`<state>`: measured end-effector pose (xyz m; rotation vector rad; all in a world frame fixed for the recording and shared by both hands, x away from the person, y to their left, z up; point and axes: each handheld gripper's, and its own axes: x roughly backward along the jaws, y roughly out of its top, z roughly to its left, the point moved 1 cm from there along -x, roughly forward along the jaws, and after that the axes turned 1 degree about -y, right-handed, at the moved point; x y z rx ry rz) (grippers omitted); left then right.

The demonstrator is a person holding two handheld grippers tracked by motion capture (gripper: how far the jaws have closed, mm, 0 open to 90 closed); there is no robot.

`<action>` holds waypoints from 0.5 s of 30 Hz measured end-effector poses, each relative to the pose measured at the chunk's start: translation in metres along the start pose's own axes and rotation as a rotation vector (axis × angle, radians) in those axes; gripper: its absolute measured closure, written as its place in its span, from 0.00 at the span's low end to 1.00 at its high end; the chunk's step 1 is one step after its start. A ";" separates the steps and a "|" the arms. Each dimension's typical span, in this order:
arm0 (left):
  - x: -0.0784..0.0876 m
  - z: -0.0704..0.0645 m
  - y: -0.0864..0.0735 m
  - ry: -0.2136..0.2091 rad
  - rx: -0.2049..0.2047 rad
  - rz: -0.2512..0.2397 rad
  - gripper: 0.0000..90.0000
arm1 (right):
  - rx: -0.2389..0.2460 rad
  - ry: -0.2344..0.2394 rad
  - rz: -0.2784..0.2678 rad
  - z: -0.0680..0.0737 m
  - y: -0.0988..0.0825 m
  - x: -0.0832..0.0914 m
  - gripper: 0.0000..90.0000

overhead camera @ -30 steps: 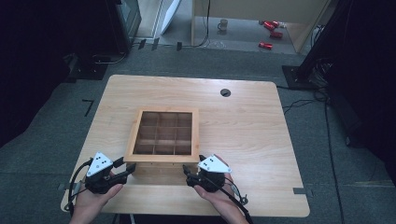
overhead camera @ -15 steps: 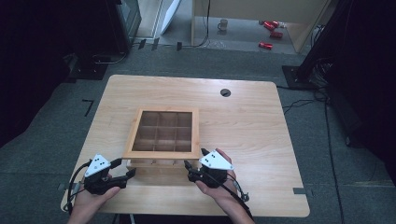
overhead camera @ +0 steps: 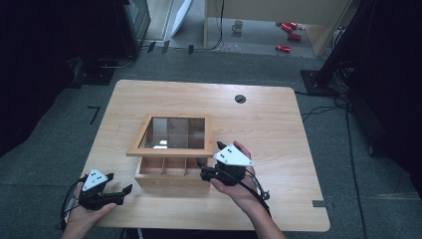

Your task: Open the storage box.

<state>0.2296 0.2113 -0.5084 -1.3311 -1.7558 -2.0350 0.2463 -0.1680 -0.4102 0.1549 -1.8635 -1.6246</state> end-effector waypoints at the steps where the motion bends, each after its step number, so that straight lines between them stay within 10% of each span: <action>1: -0.002 0.000 -0.001 0.009 -0.007 0.019 0.19 | 0.007 0.000 -0.004 -0.001 0.002 0.000 0.24; 15: -0.016 -0.001 -0.007 0.088 -0.019 0.027 0.17 | 0.046 0.033 -0.059 -0.021 0.025 -0.020 0.24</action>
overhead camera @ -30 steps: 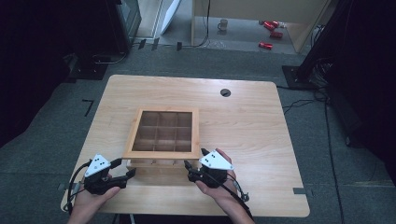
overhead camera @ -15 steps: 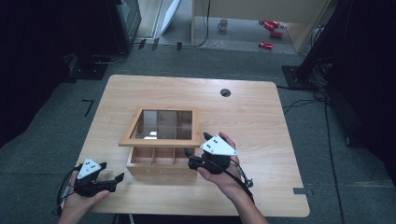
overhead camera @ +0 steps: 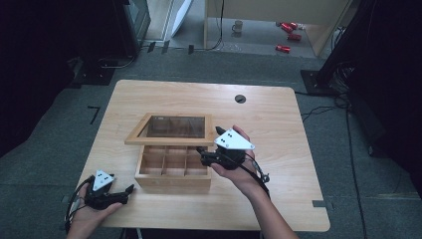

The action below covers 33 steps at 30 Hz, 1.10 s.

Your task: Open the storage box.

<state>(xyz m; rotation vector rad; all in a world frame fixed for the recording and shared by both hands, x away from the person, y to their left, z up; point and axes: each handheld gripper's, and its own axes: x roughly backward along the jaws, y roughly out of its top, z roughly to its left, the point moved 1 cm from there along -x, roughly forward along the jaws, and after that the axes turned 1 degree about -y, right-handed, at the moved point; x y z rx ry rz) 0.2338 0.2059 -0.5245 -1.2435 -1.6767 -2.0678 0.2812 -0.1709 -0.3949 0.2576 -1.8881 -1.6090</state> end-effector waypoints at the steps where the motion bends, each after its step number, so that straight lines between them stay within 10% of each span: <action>1: 0.000 0.000 0.000 0.000 0.000 0.000 0.17 | 0.008 0.005 -0.004 -0.001 0.001 -0.002 0.24; 15: 0.000 0.001 0.000 -0.005 0.005 -0.003 0.17 | 0.046 0.031 0.009 -0.017 0.004 -0.038 0.43; 33: 0.000 0.002 0.000 -0.013 0.013 -0.006 0.18 | 0.041 0.072 0.006 -0.038 -0.005 -0.064 0.44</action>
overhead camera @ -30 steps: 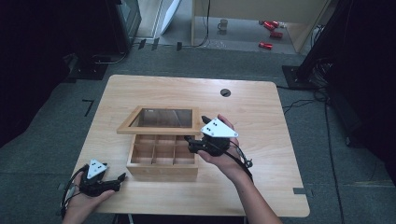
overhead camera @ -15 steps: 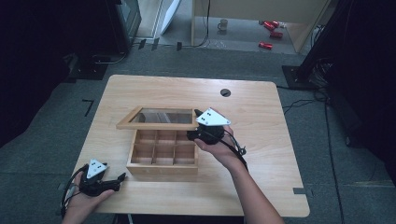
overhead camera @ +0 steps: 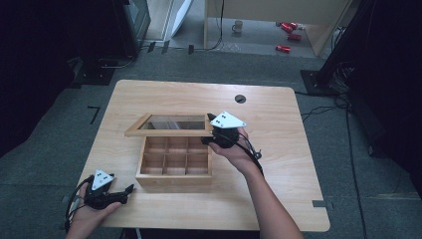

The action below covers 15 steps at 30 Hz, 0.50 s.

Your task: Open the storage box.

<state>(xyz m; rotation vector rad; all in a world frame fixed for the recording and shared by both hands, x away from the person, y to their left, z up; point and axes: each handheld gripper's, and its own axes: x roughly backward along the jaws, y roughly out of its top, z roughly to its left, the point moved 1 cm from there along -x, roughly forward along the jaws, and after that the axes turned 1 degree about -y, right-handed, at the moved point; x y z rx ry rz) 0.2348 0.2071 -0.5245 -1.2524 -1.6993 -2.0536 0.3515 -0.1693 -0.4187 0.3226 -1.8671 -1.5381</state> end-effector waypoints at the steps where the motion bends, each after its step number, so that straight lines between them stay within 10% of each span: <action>1: 0.000 0.000 0.000 -0.001 0.000 0.000 0.18 | 0.002 0.003 -0.002 -0.001 0.000 -0.001 0.44; 15: 0.000 0.001 0.000 -0.008 0.002 0.001 0.18 | -0.056 0.016 -0.037 -0.011 0.006 -0.001 0.44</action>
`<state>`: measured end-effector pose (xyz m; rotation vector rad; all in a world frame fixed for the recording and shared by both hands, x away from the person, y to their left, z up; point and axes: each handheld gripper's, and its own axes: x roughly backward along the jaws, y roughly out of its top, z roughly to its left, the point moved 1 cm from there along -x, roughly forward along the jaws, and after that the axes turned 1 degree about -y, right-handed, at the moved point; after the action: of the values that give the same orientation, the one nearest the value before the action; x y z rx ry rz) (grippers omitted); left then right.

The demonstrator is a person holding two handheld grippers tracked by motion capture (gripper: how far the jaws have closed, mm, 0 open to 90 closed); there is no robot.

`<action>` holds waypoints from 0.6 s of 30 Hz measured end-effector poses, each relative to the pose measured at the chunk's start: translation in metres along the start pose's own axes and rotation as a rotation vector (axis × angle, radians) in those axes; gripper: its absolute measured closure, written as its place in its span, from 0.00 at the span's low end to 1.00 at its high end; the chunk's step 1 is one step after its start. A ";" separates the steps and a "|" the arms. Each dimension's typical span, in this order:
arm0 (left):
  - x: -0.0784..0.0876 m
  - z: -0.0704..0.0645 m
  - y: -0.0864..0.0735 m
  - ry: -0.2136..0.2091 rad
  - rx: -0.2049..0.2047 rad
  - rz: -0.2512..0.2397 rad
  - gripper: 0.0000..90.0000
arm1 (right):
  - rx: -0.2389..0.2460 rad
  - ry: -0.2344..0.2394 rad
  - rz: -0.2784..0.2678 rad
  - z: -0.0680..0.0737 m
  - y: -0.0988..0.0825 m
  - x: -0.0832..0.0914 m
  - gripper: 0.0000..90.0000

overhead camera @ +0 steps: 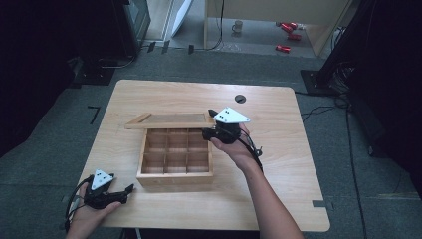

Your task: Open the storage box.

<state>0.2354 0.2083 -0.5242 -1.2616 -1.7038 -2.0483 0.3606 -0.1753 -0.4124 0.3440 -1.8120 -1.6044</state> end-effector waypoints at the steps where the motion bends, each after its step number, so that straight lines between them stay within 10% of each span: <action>1: 0.000 0.000 0.000 0.000 0.000 0.000 0.18 | -0.008 0.004 -0.003 -0.002 0.001 0.000 0.44; 18: 0.000 0.001 0.000 -0.006 0.008 -0.004 0.18 | -0.034 0.031 -0.017 -0.022 0.015 -0.013 0.52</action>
<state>0.2357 0.2090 -0.5241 -1.2647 -1.7167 -2.0398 0.3875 -0.1816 -0.4018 0.3677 -1.7606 -1.6306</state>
